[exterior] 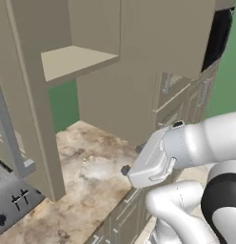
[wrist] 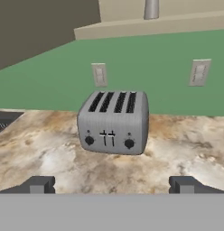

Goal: Move the shaker and oil and vinegar bottle from the cabinet to the dining counter.

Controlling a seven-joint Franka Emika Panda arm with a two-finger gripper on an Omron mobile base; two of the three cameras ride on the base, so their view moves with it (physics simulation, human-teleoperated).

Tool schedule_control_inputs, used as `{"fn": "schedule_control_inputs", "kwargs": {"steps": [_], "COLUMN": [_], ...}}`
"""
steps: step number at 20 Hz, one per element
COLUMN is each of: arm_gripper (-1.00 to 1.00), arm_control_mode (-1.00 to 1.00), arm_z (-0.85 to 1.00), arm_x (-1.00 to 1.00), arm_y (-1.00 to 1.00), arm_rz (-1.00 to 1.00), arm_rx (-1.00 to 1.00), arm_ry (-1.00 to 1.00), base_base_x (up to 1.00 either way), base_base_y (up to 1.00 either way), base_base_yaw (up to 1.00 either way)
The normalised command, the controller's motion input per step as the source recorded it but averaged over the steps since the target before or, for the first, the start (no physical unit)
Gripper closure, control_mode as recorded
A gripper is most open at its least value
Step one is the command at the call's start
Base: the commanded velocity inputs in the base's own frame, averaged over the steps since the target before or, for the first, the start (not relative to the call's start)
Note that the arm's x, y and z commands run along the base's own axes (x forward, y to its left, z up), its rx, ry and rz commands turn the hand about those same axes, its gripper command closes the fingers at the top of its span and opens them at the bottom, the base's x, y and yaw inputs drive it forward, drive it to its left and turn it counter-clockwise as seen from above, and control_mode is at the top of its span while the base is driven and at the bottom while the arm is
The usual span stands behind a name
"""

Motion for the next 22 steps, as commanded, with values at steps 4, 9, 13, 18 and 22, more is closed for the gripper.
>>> {"fn": "schedule_control_inputs", "kwargs": {"steps": [4,9,13,18,22], "arm_gripper": [-1.00,-1.00,-1.00,-1.00,-1.00], "arm_control_mode": [1.00,1.00,1.00,1.00,1.00], "arm_z": [0.00,0.00,0.00,0.00,0.00], "arm_x": [0.00,0.00,0.00,0.00,0.00], "arm_y": [0.00,0.00,0.00,0.00,0.00], "arm_rz": [0.00,0.00,0.00,0.00,0.00], "arm_rx": [0.00,0.00,0.00,0.00,0.00], "arm_ry": [0.00,0.00,0.00,0.00,0.00], "base_base_x": [0.61,0.62,0.62,0.59,0.51], "base_base_y": [0.06,0.08,0.25,0.49,0.66], "base_base_yaw": [0.33,0.33,0.34,0.32,0.29]}}
